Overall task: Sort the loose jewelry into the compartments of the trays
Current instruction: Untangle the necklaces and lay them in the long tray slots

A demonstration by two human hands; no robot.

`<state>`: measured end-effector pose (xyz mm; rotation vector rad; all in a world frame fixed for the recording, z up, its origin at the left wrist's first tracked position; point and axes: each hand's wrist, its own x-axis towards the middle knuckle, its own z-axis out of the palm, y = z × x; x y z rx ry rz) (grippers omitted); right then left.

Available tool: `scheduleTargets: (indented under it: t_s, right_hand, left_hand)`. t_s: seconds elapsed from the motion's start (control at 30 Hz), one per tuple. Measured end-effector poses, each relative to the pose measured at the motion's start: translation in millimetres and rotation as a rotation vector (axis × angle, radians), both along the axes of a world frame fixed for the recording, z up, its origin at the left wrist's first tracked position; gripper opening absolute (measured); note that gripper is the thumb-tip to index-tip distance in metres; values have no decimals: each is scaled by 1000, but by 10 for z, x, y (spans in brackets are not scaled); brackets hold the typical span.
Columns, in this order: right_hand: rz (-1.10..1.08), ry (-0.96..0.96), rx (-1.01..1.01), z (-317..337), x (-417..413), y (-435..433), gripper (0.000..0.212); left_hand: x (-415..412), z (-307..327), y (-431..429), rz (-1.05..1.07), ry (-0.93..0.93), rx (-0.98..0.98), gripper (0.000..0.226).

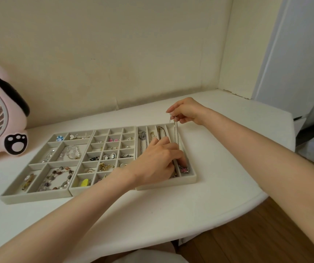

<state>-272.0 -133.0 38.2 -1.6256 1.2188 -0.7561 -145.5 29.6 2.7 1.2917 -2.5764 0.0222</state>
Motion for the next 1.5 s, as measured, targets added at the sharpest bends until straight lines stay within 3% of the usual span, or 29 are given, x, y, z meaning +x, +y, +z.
scheduleTargets:
  t_s: [0.3, 0.5, 1.0, 1.5]
  right_hand:
    - [42, 31, 11, -12, 24, -6, 20]
    - [39, 7, -9, -2, 36, -6, 17]
    - [20, 1, -70, -39, 48, -20, 22]
    - [-5, -44, -101, -60, 50, -15, 19]
  left_hand:
    - [-10, 0, 8, -16, -2, -2, 49]
    - [19, 15, 29, -22, 72, 56, 38]
    - [12, -1, 25, -17, 9, 38, 47]
    - [27, 20, 39, -92, 45, 47, 37]
